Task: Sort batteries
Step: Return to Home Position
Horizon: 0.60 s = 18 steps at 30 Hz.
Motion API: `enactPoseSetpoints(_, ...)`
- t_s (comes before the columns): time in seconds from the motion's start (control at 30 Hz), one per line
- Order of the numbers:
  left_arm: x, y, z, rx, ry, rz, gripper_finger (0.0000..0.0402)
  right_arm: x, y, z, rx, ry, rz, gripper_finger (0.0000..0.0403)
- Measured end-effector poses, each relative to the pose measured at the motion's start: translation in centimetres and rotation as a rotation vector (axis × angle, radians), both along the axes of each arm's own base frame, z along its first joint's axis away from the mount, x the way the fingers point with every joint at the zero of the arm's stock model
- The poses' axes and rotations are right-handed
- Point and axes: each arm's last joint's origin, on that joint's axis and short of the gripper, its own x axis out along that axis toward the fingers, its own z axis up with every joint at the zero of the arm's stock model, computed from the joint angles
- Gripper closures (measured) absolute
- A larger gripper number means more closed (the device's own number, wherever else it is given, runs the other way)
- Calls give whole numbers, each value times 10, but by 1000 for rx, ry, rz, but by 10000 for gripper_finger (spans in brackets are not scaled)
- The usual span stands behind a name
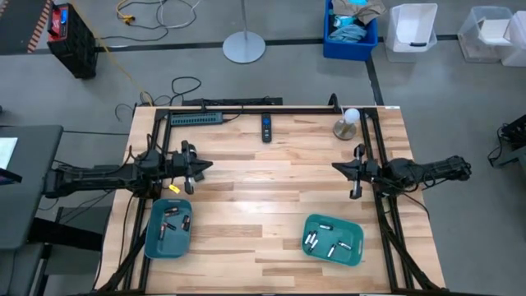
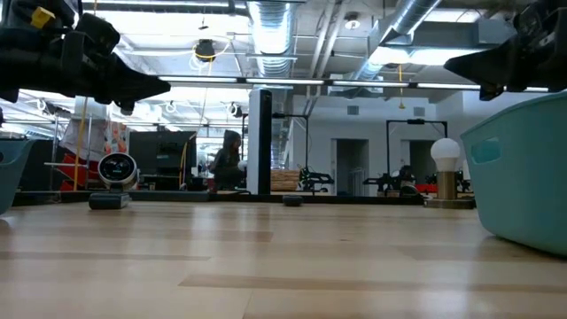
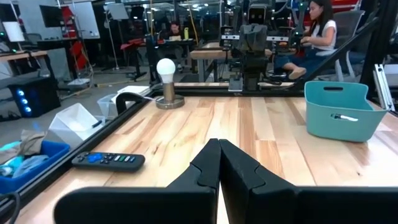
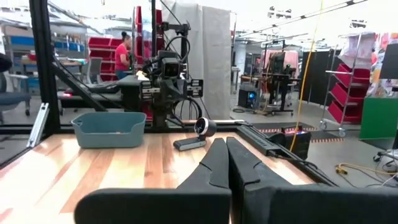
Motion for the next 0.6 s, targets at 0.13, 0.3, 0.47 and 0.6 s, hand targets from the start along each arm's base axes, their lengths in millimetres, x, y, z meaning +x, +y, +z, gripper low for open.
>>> enactPoseSetpoints(0.13, -2, 0, 0, -8, -4, 0, 401, 0, 1, -3, -4, 34, 5, 401)
enactPoseSetpoints(0.3, -5, -1, -2, -19, 20, 1, 401, 0, 0, -5, 10, 49, -3, 401)
enactPoseSetpoints(0.47, -10, -2, 0, -15, -7, -4, 401, 0, 0, -6, 14, 56, -1, 401)
enactPoseSetpoints(0.6, -16, -3, 1, -15, -22, -5, 401, 1, 0, -7, 29, 67, 1, 401)
